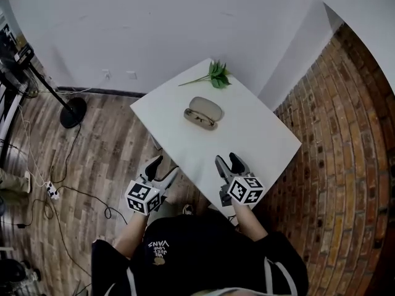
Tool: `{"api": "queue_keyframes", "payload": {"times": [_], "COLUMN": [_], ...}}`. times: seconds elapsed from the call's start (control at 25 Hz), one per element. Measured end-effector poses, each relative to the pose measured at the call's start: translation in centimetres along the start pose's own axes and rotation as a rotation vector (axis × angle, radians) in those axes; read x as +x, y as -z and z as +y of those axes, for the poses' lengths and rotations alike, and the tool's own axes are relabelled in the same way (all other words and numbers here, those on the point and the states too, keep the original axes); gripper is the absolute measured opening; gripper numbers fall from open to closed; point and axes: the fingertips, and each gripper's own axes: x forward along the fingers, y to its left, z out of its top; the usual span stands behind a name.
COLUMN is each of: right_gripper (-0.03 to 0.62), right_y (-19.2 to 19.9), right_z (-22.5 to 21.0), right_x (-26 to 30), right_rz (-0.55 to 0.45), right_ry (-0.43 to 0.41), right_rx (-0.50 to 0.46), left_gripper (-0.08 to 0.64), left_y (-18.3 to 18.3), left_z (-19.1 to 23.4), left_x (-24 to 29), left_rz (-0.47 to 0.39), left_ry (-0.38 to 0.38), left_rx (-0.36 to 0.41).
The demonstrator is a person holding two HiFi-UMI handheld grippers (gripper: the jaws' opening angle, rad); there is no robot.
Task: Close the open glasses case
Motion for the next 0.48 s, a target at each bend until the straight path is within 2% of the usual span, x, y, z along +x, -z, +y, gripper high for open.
{"api": "queue_keyframes", "payload": {"times": [0.2, 0.48], "right_gripper": [0.252, 0.249], "right_y": [0.1, -1.6], "right_z": [-0.2, 0.3], "right_x": [2.4, 6.5], "right_rz": [0.008, -0.037], "right_ry": [0.031, 0.149], "right_rx": [0.019, 0.054], "left_gripper": [0.276, 0.276], "left_y": [-0.4, -2.6], "left_z": [2.5, 7.6], "left_x": [1.8, 5.1], "left_rz": [0.012, 0.053], "left_ry": [0.032, 0.151], "left_rx": [-0.023, 0.001]}}
